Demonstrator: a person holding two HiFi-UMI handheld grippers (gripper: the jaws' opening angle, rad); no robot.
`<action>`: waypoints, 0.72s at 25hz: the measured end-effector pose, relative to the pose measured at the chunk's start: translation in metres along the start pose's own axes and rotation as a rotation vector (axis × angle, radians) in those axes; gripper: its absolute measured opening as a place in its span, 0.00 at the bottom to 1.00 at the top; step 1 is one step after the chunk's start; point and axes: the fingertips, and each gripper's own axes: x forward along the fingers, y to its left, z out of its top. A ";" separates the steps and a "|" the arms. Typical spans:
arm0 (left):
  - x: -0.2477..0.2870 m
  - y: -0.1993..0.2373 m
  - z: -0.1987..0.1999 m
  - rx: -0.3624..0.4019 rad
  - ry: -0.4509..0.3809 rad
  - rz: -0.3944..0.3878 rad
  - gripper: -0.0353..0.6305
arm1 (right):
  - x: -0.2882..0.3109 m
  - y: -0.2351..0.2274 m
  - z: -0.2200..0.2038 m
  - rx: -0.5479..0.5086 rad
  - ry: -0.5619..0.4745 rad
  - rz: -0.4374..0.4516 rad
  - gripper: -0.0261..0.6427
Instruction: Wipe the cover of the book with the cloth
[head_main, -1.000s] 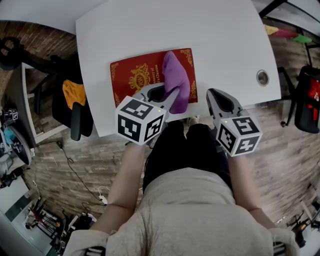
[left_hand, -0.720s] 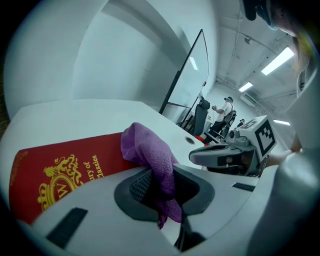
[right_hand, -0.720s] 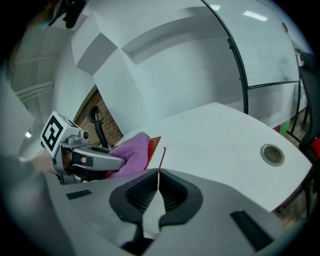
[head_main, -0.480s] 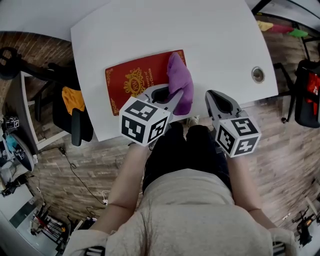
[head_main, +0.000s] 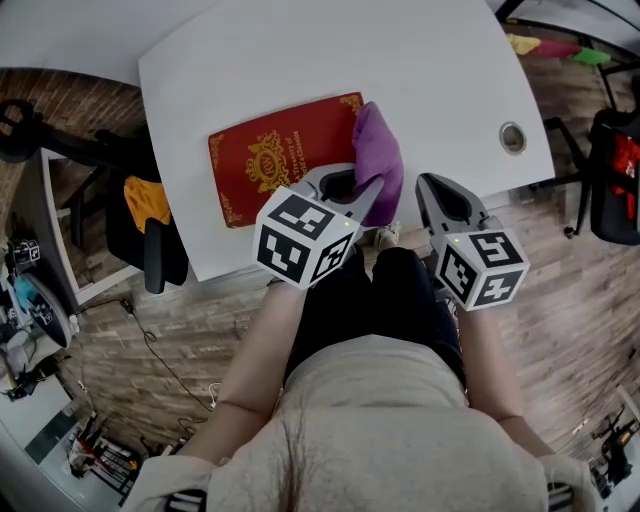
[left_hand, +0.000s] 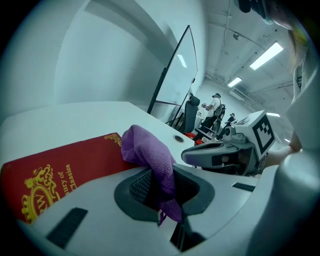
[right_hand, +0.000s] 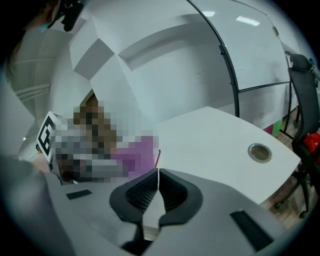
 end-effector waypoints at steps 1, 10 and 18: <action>-0.001 -0.003 0.001 0.009 -0.006 -0.009 0.15 | -0.001 0.001 0.000 0.000 -0.005 -0.003 0.07; -0.018 -0.016 0.011 0.062 -0.082 -0.061 0.15 | -0.012 0.005 0.000 0.007 -0.043 -0.042 0.07; -0.052 -0.013 0.009 0.107 -0.122 -0.063 0.15 | -0.015 0.033 0.011 -0.040 -0.089 -0.050 0.07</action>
